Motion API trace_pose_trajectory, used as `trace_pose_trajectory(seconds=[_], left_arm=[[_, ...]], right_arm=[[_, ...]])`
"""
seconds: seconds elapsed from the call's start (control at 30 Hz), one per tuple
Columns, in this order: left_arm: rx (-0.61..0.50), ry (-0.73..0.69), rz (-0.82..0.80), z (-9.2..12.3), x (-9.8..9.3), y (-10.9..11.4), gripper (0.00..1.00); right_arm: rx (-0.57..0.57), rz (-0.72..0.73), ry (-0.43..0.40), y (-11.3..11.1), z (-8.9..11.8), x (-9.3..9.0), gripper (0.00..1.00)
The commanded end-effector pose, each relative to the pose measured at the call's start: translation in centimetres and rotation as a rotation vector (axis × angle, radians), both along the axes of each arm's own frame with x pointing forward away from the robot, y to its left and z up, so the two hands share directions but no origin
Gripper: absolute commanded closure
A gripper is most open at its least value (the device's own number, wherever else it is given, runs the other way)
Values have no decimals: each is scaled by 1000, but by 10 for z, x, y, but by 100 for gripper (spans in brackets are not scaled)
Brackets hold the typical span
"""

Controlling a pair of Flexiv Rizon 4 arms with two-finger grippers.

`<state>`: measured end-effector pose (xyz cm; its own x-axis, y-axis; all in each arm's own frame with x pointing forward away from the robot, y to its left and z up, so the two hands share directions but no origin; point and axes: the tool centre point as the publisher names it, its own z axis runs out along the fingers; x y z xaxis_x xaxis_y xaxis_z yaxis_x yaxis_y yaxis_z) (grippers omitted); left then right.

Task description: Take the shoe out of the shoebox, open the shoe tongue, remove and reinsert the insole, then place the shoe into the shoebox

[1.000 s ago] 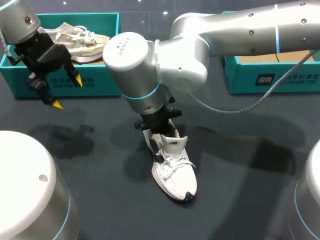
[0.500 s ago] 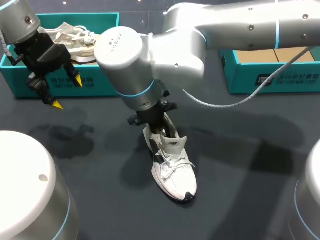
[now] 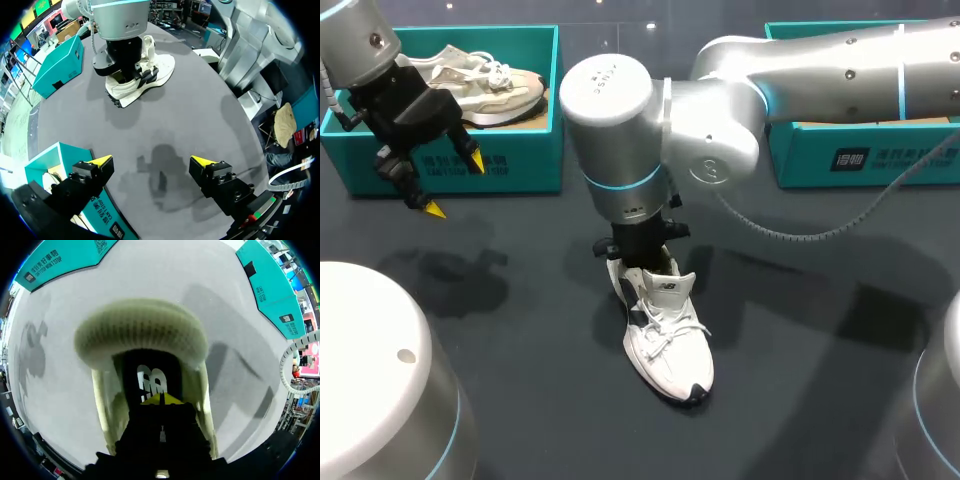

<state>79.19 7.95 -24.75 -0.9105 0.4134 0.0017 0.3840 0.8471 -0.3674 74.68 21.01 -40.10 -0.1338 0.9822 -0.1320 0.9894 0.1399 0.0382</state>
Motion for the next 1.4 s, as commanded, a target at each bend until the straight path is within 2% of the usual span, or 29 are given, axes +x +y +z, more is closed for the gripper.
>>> trace_pose_trajectory(seconds=[0.03, 0.17, 0.4, 0.6, 0.83, 1.0, 1.13, 1.17, 1.2, 1.23, 1.4], left_arm=[[2, -1, 0, 0, 0, 0, 0], [2, -1, 0, 0, 0, 0, 0], [2, -1, 0, 0, 0, 0, 0], [2, -1, 0, 0, 0, 0, 0], [2, -1, 0, 0, 0, 0, 0], [2, -1, 0, 0, 0, 0, 0], [2, -1, 0, 0, 0, 0, 0], [2, -1, 0, 0, 0, 0, 0], [2, -1, 0, 0, 0, 0, 0], [2, -1, 0, 0, 0, 0, 0], [2, -1, 0, 0, 0, 0, 0]], right_arm=[[-5, -3, -27, -2, 9, -9, 100], [-7, 23, -40, 3, 28, -2, 100], [-2, 57, 35, 2, 46, 5, 100], [18, 66, 111, -5, 46, -4, 100], [25, 65, 133, -4, 48, -18, 100], [25, 65, 147, -5, 48, -29, 66], [17, 77, 153, -3, 52, -36, 47], [14, 80, 155, -2, 53, -37, 31], [9, 82, 156, -1, 53, -37, 9], [5, 86, 155, 0, 54, -38, 0], [-3, 117, 144, 3, 55, -39, 0]])
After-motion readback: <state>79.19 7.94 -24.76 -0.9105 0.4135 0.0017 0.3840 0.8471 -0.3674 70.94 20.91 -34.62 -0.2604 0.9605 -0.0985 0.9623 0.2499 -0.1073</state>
